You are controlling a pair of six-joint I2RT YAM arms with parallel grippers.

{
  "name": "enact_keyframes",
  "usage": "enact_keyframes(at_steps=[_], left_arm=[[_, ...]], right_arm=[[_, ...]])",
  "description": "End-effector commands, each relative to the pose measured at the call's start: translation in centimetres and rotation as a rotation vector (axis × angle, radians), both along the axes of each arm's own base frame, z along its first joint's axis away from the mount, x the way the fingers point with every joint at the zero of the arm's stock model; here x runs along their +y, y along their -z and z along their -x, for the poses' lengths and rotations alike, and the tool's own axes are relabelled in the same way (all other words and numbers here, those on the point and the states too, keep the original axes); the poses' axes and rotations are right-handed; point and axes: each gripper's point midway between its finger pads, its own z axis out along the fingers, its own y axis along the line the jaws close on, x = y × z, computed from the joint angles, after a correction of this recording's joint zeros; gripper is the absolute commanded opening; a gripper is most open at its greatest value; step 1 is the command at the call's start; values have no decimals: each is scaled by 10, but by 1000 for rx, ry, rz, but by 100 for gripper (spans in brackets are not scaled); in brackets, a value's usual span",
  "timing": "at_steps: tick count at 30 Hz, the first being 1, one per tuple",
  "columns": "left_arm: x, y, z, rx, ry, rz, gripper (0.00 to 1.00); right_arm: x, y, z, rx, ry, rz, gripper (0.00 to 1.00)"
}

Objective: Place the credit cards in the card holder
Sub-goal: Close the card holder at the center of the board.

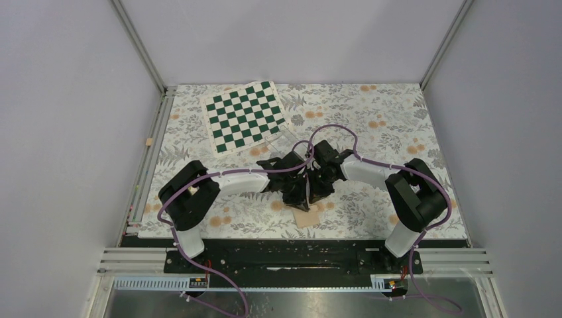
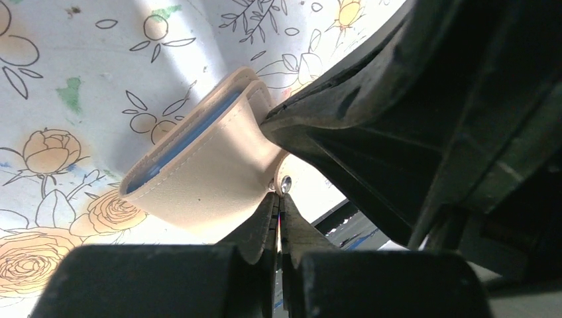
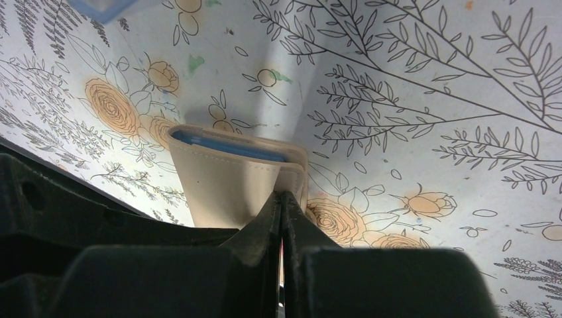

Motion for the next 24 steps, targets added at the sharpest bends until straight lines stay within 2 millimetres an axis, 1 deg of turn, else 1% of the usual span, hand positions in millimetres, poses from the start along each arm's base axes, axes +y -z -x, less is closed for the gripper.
enact_keyframes(at_steps=[1, 7, 13, 17, 24], left_arm=[[0, 0, 6, 12, 10, 7, 0], [3, 8, 9, 32, 9, -13, 0], [6, 17, 10, 40, 8, -38, 0], [10, 20, 9, 33, 0, -64, 0], [16, 22, 7, 21, -6, -97, 0]], right_arm=[[-3, 12, 9, 33, -12, 22, 0], [-3, 12, 9, 36, -11, 23, 0], [-2, 8, 9, 30, -13, 9, 0], [2, 0, 9, 16, -22, -25, 0], [8, -22, 10, -25, -22, -105, 0]])
